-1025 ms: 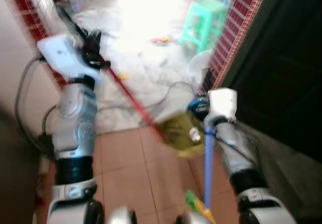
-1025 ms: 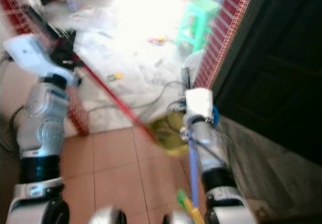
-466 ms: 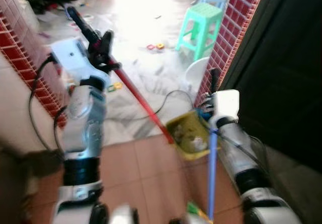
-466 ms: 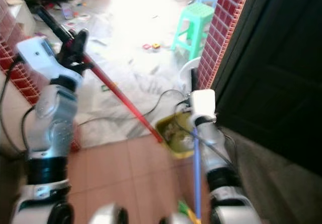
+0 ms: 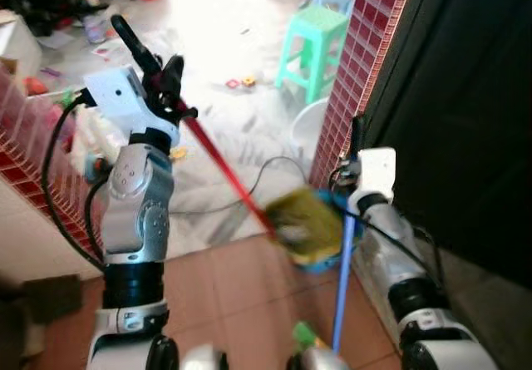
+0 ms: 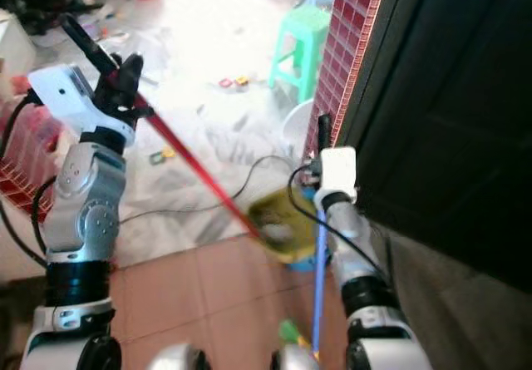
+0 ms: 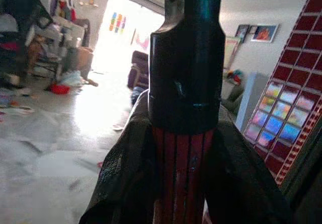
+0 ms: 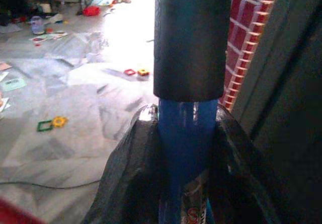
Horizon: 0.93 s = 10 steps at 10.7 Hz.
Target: Sweep floor
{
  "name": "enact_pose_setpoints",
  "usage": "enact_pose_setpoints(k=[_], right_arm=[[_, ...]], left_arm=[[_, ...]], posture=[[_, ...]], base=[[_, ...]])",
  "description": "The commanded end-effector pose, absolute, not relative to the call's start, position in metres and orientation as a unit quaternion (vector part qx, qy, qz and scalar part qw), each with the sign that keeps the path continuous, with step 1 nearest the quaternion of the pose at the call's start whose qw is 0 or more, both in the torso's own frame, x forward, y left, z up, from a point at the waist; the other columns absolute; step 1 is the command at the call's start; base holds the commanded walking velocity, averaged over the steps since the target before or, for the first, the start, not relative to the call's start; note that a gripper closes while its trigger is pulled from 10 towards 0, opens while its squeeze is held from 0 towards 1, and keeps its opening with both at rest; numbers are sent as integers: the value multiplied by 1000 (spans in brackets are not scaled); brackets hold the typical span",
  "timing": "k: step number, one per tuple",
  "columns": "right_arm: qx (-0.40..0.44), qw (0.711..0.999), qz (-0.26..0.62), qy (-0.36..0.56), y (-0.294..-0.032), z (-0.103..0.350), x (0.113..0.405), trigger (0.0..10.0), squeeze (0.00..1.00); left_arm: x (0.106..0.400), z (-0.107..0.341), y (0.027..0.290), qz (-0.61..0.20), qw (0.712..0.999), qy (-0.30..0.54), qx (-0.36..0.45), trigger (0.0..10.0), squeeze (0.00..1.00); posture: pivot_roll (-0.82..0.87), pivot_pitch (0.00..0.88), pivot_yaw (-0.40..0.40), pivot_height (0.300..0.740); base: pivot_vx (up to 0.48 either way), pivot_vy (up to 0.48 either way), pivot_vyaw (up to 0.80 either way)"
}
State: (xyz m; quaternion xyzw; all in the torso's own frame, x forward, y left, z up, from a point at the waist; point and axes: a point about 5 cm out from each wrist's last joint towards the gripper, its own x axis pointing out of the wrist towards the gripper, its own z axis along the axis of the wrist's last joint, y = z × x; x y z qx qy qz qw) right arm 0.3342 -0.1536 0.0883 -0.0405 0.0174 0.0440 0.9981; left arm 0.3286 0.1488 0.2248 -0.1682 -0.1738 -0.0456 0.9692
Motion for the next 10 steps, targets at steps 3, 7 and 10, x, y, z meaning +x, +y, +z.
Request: enact_pose_setpoints(k=[3,7,10], right_arm=[[-47,997,55,-14,-146,104,341,10000,0],[-47,997,55,-9,-145,101,341,10000,0],[-48,997,54,-10,-145,102,342,10000,0]], left_arm=[[326,240,158,-32,964,-208,-160,10000,0],[323,225,141,-69,974,-194,-94,10000,0],[317,224,113,-133,968,-211,-24,10000,0]], posture=[[-47,46,-7,740],[-46,46,-9,740],[-42,44,-7,740]], base=[[442,0,0],[0,0,0],[0,0,0]])
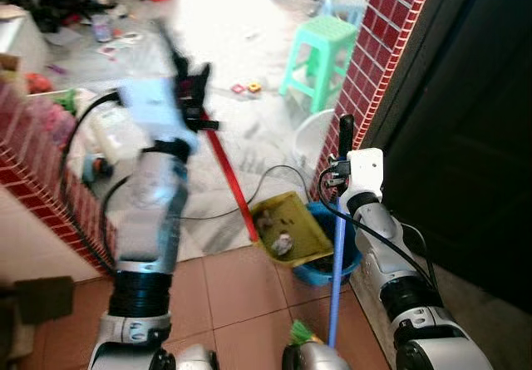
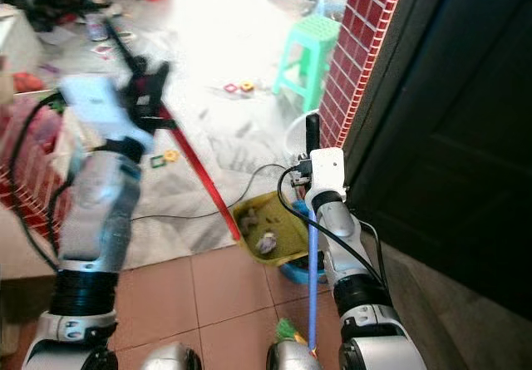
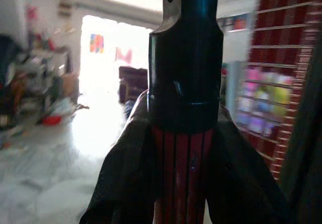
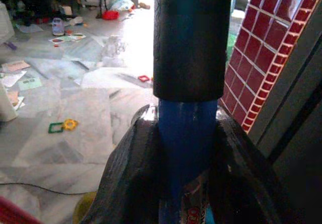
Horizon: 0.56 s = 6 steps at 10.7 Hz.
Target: Sweep floor
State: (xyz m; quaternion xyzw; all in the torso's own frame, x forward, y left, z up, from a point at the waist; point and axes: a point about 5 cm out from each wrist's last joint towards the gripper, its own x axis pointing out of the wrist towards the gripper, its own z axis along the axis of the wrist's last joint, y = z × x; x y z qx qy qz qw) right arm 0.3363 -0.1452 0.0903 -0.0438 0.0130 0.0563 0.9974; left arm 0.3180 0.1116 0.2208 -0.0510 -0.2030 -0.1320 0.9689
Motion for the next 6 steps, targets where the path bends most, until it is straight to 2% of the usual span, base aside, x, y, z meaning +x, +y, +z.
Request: enact_pose_setpoints(k=[1,3,6], right_arm=[[-48,997,53,-11,-145,102,342,10000,0],[-46,998,51,-13,-144,102,343,10000,0],[-45,998,44,-15,-145,103,343,10000,0]], left_arm=[[315,226,97,-176,959,-223,7,10000,0],[308,231,63,-267,929,-248,63,10000,0],[282,233,9,-466,831,-271,140,10000,0]], posture=[[-40,42,-3,740],[-38,38,5,740],[-40,34,14,740]], base=[[0,0,0],[0,0,0],[0,0,0]])
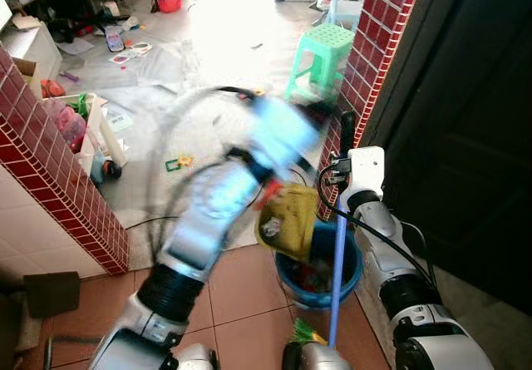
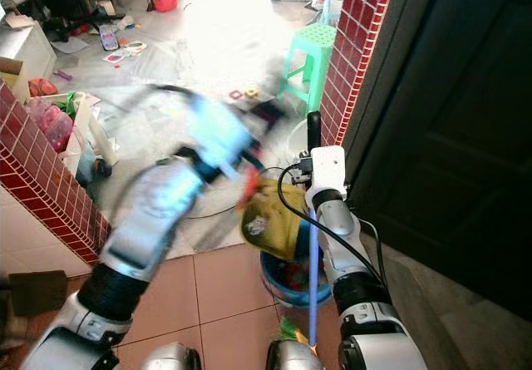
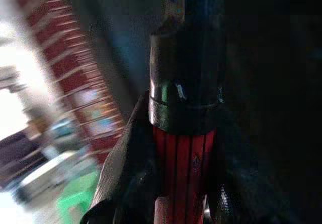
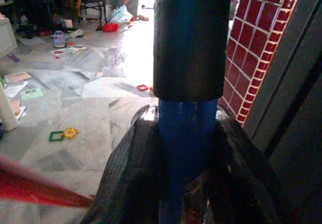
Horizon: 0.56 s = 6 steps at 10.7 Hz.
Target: Sweep floor
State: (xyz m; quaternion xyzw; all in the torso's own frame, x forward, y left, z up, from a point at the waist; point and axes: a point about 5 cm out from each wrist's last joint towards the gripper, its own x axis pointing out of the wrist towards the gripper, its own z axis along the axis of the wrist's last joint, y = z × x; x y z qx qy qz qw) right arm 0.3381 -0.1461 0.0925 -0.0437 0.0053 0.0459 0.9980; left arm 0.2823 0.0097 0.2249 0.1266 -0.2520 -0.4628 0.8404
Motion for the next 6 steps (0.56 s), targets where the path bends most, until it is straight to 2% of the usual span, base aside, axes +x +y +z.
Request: enact_pose_setpoints(k=[1,2,4,6], right_arm=[[-45,998,42,-15,-146,103,344,10000,0],[-45,998,40,-15,-146,102,343,10000,0],[-44,998,38,-16,-146,102,344,10000,0],[-45,998,41,-14,-146,102,345,10000,0]], left_arm=[[273,236,-2,-514,798,-275,154,10000,0],[266,240,-9,-545,774,-280,163,10000,0],[260,246,-17,-567,755,-289,157,10000,0],[251,252,-20,-608,714,-292,188,10000,0]], posture=[[-41,33,16,740],[-39,30,21,740],[-39,28,21,740],[-33,25,10,740]], base=[[0,0,0],[0,0,0],[0,0,0],[0,0,0]])
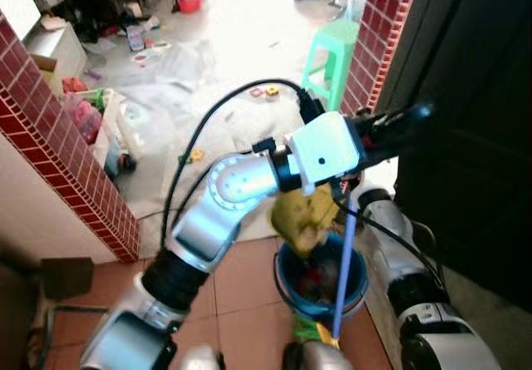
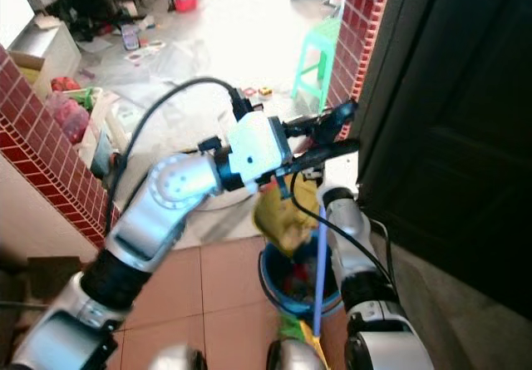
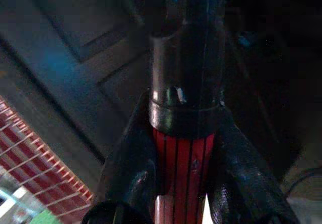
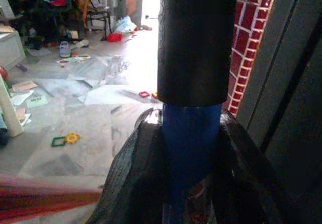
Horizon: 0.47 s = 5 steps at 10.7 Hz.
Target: Sweep floor
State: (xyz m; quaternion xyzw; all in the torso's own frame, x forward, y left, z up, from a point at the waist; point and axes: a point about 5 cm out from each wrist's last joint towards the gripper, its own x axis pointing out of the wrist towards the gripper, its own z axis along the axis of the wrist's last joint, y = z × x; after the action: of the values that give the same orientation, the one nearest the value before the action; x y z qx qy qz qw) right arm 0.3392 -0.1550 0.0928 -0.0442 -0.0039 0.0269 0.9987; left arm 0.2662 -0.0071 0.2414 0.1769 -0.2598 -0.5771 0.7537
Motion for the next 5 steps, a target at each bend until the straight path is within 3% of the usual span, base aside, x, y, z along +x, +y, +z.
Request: enact_pose_setpoints(k=[1,2,3,4,5], right_arm=[[-46,998,41,-14,-145,102,346,10000,0],[-46,998,42,-14,-145,102,347,10000,0],[-46,998,42,-14,-144,101,347,10000,0],[-45,998,42,-13,-144,100,347,10000,0],[-47,998,43,-12,-146,99,346,10000,0]], left_arm=[[244,252,-21,-631,692,-288,200,10000,0],[238,250,-20,-647,677,-282,209,10000,0],[239,251,-19,-642,682,-282,207,10000,0],[247,253,-13,-610,716,-281,191,10000,0],[267,269,2,-543,776,-286,145,10000,0]], posture=[[-31,23,8,740],[-27,23,8,740],[-27,22,9,740],[-30,24,7,740],[-35,24,-1,740]], base=[[0,0,0],[0,0,0],[0,0,0],[0,0,0],[0,0,0]])
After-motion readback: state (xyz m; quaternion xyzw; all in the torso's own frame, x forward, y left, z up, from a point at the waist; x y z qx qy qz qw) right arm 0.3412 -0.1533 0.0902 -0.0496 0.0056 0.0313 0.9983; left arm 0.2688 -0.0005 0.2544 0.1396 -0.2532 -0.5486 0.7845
